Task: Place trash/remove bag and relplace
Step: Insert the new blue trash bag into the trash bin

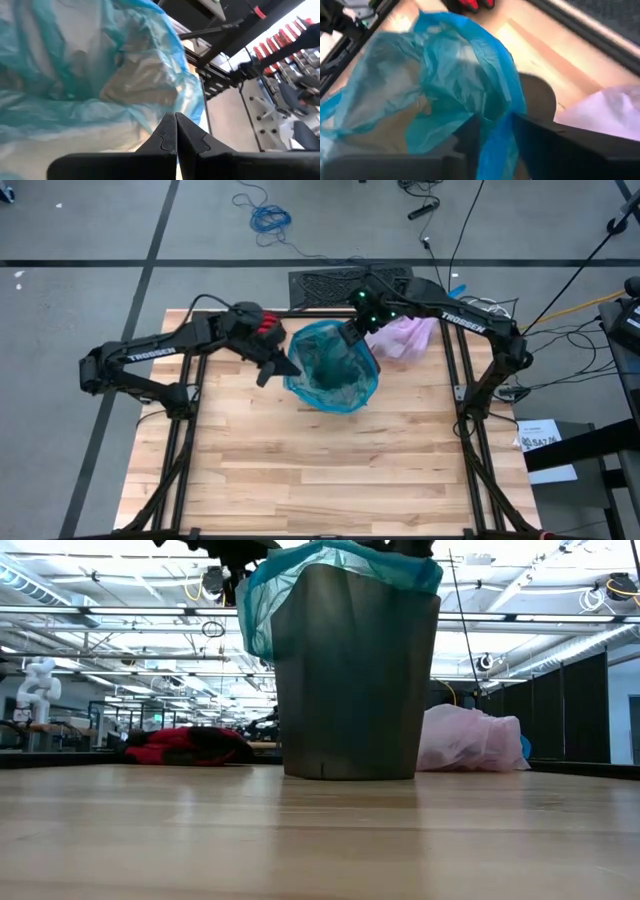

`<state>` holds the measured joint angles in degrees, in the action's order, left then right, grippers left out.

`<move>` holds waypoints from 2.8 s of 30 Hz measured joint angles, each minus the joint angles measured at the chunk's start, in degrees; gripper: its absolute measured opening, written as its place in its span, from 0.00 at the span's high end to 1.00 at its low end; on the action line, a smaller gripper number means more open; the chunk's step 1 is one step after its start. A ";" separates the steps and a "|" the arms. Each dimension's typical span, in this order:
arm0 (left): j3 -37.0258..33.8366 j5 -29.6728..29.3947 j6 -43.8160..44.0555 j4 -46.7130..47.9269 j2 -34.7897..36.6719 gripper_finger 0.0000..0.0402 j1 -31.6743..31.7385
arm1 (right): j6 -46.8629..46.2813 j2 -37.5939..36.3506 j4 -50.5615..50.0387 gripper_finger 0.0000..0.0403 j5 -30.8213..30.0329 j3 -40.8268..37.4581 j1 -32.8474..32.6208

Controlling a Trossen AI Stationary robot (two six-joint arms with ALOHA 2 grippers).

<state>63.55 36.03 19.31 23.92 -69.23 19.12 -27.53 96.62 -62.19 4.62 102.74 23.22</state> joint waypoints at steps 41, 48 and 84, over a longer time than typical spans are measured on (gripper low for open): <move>-0.09 -5.26 1.14 4.02 0.00 1.00 -3.77 | -4.15 0.09 -6.59 1.00 0.22 -7.43 2.99; -0.09 -5.55 0.84 4.19 0.00 1.00 -3.77 | -4.38 -0.16 -11.20 1.00 0.21 -7.43 1.88; 1.22 -5.72 -3.13 2.84 0.00 1.00 -3.77 | 18.65 -17.15 -8.86 0.54 -0.33 -5.18 -20.61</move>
<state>64.77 30.31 16.19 26.76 -69.23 15.35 -8.88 79.47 -71.05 4.29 97.56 2.61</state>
